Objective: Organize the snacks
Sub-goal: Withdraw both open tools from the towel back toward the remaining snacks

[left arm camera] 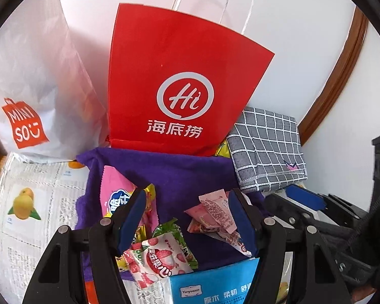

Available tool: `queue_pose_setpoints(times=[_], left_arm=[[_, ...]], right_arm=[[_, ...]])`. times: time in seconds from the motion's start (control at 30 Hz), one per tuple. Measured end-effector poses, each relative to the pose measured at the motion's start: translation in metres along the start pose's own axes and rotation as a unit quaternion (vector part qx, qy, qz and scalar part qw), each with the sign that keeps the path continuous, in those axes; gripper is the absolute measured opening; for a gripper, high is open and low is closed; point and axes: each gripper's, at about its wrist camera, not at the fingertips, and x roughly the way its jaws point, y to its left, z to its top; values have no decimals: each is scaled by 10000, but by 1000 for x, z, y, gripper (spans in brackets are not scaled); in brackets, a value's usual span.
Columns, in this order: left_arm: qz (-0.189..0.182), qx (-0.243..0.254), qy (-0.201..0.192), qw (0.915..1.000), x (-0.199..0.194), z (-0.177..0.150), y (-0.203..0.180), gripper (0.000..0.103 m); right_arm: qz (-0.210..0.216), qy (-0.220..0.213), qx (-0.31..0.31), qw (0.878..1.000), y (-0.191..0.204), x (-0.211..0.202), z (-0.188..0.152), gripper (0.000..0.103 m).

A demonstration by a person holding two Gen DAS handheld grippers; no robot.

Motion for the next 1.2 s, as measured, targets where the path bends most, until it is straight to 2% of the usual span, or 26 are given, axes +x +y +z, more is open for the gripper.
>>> queue_pose_setpoints(times=[0.2,0.37,0.53,0.73,0.9,1.2], left_arm=[[84,33,-42,10000,-13,2,-1,65],[136,93,-38,9999,-22,2,-4,65],[246,161,-67,9995,-34,-1,-10,65],[350,351,-195,9986,-56,-12,-20,65],[359,487,-128,9981,-74,-35,-24,65],[525,693,-147,9961,-115,-79,-26,65]], right_arm=[[-91,-361,-95,9993,10,-29,-10,54],[-229,-267,154,9993,5,-39,-30,53],[-61,-6,354,9994,2,-49,-58,40],[-172,151,421,9989,-2,-72,-91,23],[-250,112,582,9979,-10,-93,-110,23],[-2,111,849,9963,-6,-106,-146,23]])
